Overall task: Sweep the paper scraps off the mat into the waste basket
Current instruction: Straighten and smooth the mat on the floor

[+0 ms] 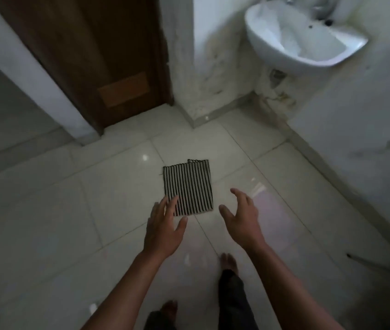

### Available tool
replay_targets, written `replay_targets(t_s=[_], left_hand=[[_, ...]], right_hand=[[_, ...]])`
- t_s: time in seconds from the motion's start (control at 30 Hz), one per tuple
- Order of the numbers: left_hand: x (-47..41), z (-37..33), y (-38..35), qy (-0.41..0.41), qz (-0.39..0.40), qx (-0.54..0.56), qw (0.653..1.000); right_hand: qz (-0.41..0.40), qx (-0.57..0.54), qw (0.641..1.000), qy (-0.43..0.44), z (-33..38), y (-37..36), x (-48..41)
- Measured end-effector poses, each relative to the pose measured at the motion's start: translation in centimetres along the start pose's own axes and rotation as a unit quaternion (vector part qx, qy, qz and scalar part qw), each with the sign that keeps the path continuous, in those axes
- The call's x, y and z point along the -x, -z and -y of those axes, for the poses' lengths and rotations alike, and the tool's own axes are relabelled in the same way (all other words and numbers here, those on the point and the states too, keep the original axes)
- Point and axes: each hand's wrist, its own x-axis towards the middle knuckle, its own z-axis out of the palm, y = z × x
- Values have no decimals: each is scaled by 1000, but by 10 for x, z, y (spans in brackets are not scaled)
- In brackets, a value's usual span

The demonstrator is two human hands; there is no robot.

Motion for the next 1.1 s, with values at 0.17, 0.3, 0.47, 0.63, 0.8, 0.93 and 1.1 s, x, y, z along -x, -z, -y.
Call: replay_targets(t_s=[0.17,0.3,0.47,0.63,0.8,0.93,1.1], left_hand=[[-61,12,-49,77,-31,39,996],[-131,62,-114,64,-25,44,997],[-249,198,-236,-8,4,-41,999],[-351,335,-364,-60,53,-119,990],[-397,390,-449,-90,64,-150,982],[-406,405,-486,-46,138,-209,967],[-393,409,-503,-20,122,-168,978]], right_hand=[[64,21,997,33,-30,-23,-99],[116,1,993,19,-86,-77,-186],[150,-37,987,-34,-233,-205,-321],[150,-27,988,-27,-376,-331,-427],[91,-63,993,-46,-441,-394,-481],[77,-131,983,-100,-451,-416,-497],[72,-124,989,37,-415,-427,-482]])
